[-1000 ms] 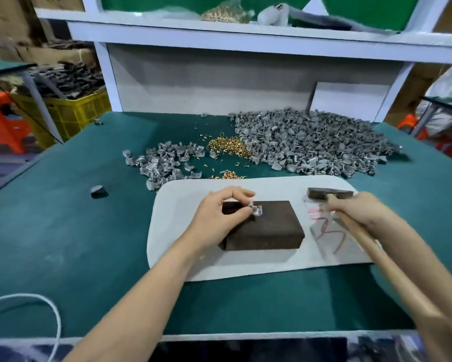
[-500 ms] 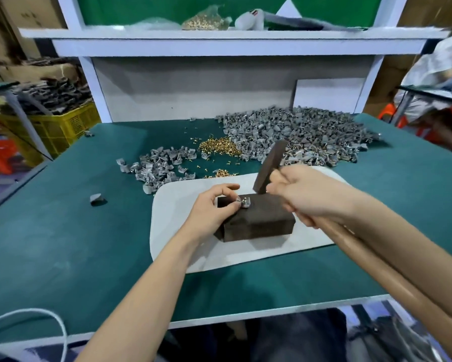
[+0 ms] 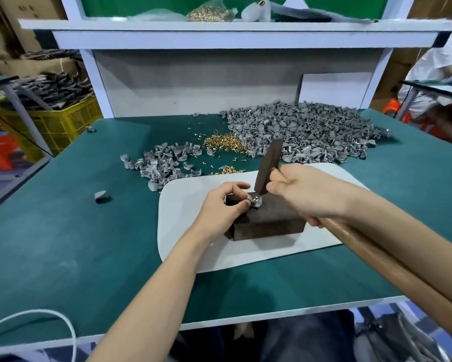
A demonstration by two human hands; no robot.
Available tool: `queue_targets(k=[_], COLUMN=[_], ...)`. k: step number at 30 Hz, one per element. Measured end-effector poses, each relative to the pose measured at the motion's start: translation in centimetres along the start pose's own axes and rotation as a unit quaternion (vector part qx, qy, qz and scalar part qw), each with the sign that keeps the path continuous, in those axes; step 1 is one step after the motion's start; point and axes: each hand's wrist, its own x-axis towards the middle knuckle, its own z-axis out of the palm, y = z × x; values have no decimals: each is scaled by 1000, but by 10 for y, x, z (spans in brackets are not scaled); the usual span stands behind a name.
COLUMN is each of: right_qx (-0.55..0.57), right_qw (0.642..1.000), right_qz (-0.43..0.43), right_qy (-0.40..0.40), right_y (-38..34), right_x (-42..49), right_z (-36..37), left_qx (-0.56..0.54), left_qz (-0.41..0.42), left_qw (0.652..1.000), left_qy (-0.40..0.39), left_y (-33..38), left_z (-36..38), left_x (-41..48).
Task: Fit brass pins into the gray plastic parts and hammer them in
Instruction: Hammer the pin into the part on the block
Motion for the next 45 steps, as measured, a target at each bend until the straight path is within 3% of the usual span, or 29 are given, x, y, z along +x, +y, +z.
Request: queue_targets(k=[5,9,14,18,22,25,30,38,41,45], right_qx=[5,-65,0,-14,12,11,-15,-62,101,351], right_qw=[999,998,999,999,998,997,998,997,993,934], right_qz=[2,22,1,45,24,73,40,31,43,66], right_qy=[45,-7,37,-1,54,22,37,-29,-31,6], right_y=[-1,-2,-1,2,-1,-5,-5,-6,12,31], right_x=[0,3,8,6,7,7,6,15,21,43], right_z=[-9,15,-1,9,2,12,10,7,6,-14], left_qx=[4,3,0,0,1,2,-7,-5,-8,-6], left_qz=[6,17,15,14,16,8,7,-6,-10,-21], left_qw=[1000,1000,1000,1000,1000,1000,1000,1000,1000,1000], left_qy=[-2,-10,-13,-14,-11,-14,-13,-14,-9,-4], left_y=[0,-1,-2,-2,-1,-1,-1,-2,0,2], left_z=[-1,-2,-3,-2,-3,-3,-4,-3,-2,-2], left_x=[1,1,3,1,2,1,3,2,0,0])
